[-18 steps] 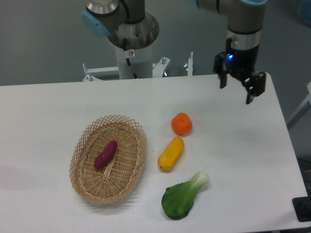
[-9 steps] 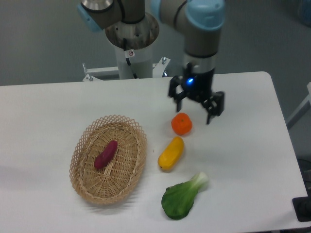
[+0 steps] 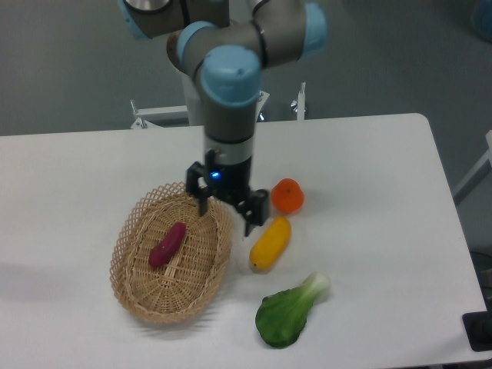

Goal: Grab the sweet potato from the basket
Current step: 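Lower the gripper into the basket over the purple sweet potato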

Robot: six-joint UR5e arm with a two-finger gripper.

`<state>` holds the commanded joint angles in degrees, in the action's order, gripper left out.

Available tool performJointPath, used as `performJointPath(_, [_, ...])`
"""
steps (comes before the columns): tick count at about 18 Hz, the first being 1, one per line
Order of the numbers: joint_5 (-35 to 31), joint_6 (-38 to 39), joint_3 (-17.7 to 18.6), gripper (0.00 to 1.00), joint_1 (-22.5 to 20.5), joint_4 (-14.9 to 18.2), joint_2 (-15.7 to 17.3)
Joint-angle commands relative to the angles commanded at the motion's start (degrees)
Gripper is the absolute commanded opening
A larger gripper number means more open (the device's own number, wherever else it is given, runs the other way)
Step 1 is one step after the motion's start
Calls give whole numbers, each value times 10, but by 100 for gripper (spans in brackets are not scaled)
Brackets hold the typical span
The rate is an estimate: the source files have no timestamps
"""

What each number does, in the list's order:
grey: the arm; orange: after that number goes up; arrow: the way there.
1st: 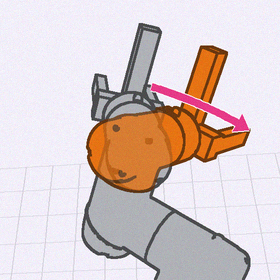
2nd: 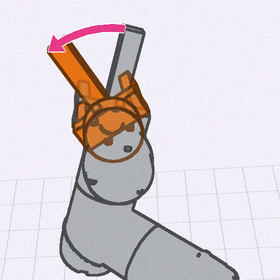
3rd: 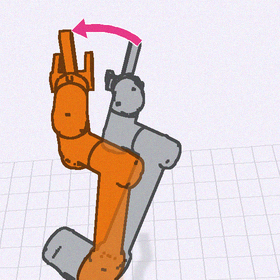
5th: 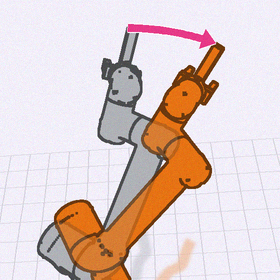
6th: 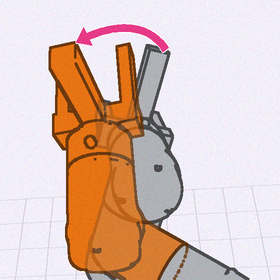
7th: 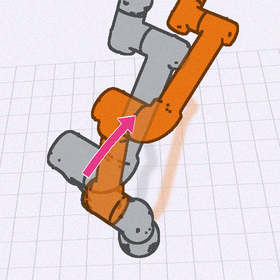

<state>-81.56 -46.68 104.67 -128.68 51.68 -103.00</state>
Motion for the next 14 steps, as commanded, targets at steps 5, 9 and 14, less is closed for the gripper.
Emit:
performJointPath(5, [-3,25,11,100,30,-13,-44])
performJointPath(9, [-39,52,14,100,54,-57,-84])
performJointPath(14, [-51,58,16,100,64,-61,-96])
